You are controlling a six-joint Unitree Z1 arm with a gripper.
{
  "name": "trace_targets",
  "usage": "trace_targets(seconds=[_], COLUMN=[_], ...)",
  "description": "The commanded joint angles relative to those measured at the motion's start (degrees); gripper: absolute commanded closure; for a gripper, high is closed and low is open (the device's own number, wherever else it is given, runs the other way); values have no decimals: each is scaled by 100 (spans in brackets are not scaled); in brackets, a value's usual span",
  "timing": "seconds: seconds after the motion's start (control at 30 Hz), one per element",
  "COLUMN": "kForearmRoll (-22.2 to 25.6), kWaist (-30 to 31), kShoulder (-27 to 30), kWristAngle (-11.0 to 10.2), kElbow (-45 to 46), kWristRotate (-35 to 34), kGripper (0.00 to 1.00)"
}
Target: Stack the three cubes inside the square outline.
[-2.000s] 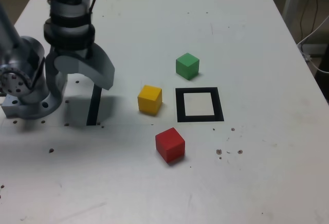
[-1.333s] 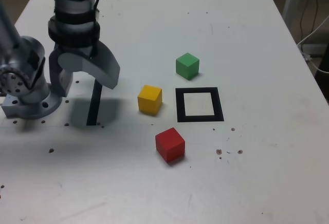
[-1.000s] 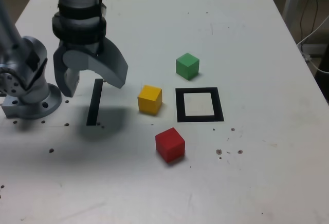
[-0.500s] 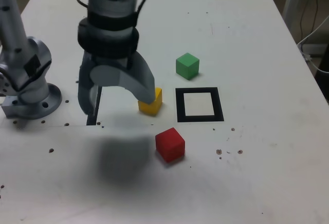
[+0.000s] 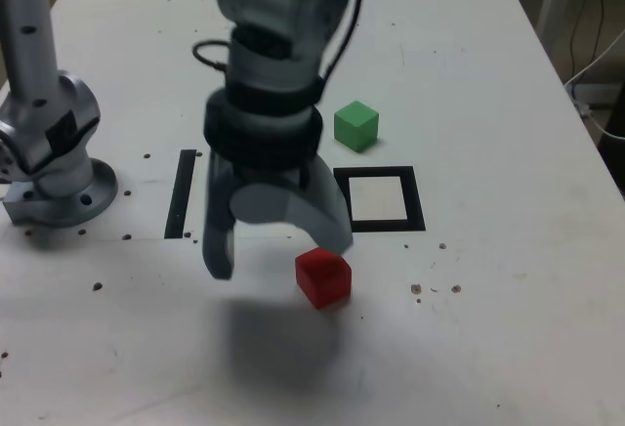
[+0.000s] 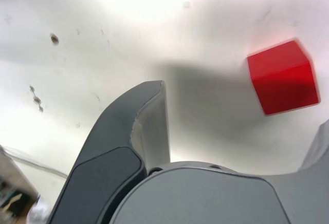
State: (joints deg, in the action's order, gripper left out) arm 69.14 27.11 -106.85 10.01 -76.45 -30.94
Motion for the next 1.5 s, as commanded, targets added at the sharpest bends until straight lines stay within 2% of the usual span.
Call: trace_targets(seconds=[0.0, 0.2, 0.67, 0.97, 1.1, 1.33, 1.47], kForearmRoll=[-49, -223, -384, -369, -337, -325, -335], kWaist=[13, 7, -234, -470, -522, -540, -540], kShoulder=[-177, -424, -848, -1097, -1126, -1137, -1141], kWristAngle=[66, 123, 76, 72, 71, 58, 57], kElbow=[-59, -73, -271, -364, -379, -405, -391], kWristRotate=[-8, -7, 240, 508, 528, 528, 528], kGripper=[0, 0, 2, 10, 21, 63, 75])
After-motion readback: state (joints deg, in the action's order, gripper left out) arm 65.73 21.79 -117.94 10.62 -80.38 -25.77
